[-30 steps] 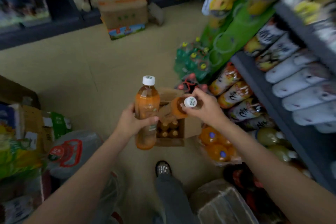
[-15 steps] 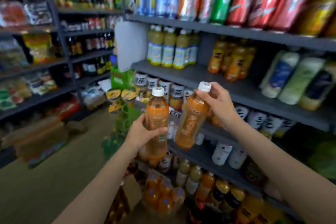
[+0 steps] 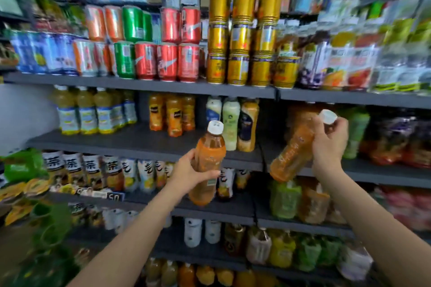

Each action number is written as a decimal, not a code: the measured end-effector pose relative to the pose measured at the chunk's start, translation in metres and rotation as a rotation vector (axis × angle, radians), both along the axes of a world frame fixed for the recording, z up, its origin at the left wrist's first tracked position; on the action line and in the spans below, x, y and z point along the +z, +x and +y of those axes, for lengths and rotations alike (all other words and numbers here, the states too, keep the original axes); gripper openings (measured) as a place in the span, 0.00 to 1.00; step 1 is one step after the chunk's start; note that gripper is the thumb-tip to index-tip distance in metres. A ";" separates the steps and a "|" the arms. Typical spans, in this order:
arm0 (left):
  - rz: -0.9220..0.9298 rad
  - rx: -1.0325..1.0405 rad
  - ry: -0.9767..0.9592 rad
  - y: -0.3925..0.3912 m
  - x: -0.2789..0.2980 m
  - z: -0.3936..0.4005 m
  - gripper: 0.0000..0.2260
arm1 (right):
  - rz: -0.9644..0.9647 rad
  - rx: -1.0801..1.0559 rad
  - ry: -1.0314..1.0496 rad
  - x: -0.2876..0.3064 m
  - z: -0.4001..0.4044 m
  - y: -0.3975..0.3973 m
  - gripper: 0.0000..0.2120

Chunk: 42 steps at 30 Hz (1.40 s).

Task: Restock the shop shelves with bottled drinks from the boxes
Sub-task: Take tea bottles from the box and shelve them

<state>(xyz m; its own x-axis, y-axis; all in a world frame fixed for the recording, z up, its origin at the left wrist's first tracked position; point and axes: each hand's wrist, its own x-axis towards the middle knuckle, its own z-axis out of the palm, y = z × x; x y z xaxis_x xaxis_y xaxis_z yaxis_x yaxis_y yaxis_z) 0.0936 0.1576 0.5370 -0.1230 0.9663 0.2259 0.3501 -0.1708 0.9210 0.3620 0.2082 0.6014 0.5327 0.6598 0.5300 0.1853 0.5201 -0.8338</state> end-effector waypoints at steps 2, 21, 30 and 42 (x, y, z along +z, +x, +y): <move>-0.006 -0.013 0.020 0.046 0.000 0.029 0.25 | -0.087 -0.077 0.028 0.000 0.018 0.048 0.15; -0.104 0.128 -0.003 0.256 0.007 0.190 0.27 | -0.404 0.269 -0.177 -0.053 0.172 0.151 0.43; -0.063 0.199 0.018 0.266 0.008 0.221 0.25 | -0.609 0.051 -0.349 -0.069 0.187 0.127 0.37; 0.146 0.224 -0.020 0.262 0.010 0.250 0.31 | -0.752 0.002 -0.474 -0.088 0.211 0.105 0.18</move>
